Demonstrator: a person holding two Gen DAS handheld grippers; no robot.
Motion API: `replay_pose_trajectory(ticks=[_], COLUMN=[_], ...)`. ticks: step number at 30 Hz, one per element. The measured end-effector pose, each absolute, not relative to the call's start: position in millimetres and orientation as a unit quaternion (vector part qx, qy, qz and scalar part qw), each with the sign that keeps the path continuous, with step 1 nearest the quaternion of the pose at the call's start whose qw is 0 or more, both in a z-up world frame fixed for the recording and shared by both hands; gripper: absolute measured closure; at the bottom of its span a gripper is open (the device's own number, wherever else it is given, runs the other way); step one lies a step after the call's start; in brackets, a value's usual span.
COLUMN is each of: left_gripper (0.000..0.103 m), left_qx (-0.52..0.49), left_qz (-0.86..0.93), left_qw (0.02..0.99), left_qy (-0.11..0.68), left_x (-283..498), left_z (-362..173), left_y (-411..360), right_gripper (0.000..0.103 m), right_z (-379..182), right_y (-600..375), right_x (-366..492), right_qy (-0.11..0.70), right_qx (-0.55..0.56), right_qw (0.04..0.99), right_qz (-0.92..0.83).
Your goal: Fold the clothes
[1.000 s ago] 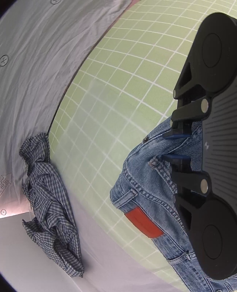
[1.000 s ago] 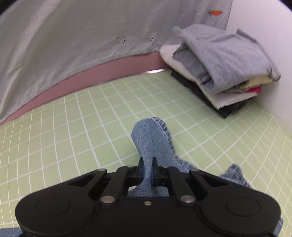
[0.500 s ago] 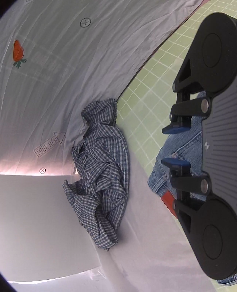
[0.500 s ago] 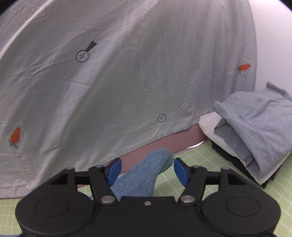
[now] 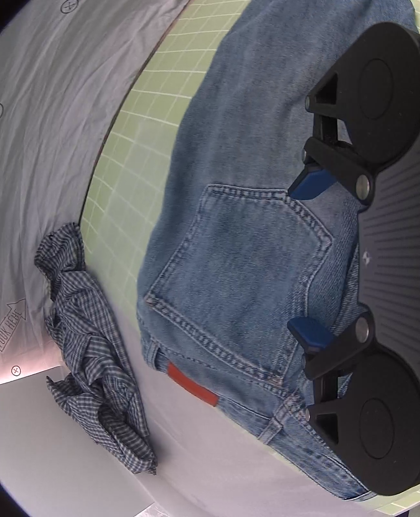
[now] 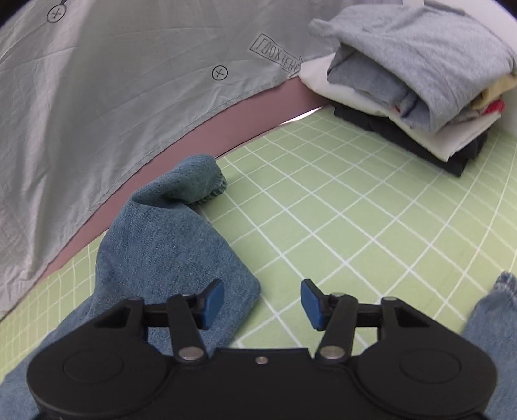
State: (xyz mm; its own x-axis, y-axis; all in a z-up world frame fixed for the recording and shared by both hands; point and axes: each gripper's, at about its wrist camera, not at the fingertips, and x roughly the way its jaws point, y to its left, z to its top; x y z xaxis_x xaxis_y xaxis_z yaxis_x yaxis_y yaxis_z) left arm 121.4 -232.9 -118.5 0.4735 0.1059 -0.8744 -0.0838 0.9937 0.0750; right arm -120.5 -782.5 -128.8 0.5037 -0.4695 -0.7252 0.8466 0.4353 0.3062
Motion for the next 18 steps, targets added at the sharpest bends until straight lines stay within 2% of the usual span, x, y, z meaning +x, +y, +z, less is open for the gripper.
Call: replay_pose_trajectory(ticks=[2, 5, 7, 11, 14, 16, 18], left_gripper=[0.017, 0.01, 0.008, 0.005, 0.003, 0.003, 0.002], left_qx=[0.031, 0.067, 0.085, 0.11, 0.107, 0.105, 0.104], left_qz=[0.057, 0.049, 0.048, 0.053, 0.056, 0.056, 0.056], left_qw=[0.857, 0.852, 0.849, 0.846, 0.847, 0.846, 0.846], left_qy=[0.512, 0.517, 0.519, 0.518, 0.518, 0.519, 0.52], left_x=[118.2, 117.5, 117.4, 117.2, 118.0, 118.6, 119.4], left_z=[-122.8, -126.0, -129.4, -134.4, -134.5, -134.6, -134.8], left_y=[-238.1, -248.1, -253.9, -263.0, -262.7, -261.4, -260.7], right_gripper=[0.05, 0.043, 0.029, 0.03, 0.054, 0.081, 0.083], right_z=[-136.1, -145.2, -149.6, -159.7, -161.1, -151.7, -134.9], right_y=[-789.1, -800.1, -807.0, -820.5, -823.5, -818.2, -806.5], right_x=[-121.3, -119.8, -116.6, -113.6, -108.9, -100.6, -89.6], right_qy=[0.264, 0.232, 0.219, 0.192, 0.187, 0.2, 0.212], right_qx=[0.371, 0.422, 0.448, 0.511, 0.527, 0.488, 0.426], right_qw=[0.793, 0.782, 0.771, 0.746, 0.743, 0.766, 0.8], right_qz=[-0.404, -0.397, -0.396, -0.381, -0.368, -0.368, -0.366])
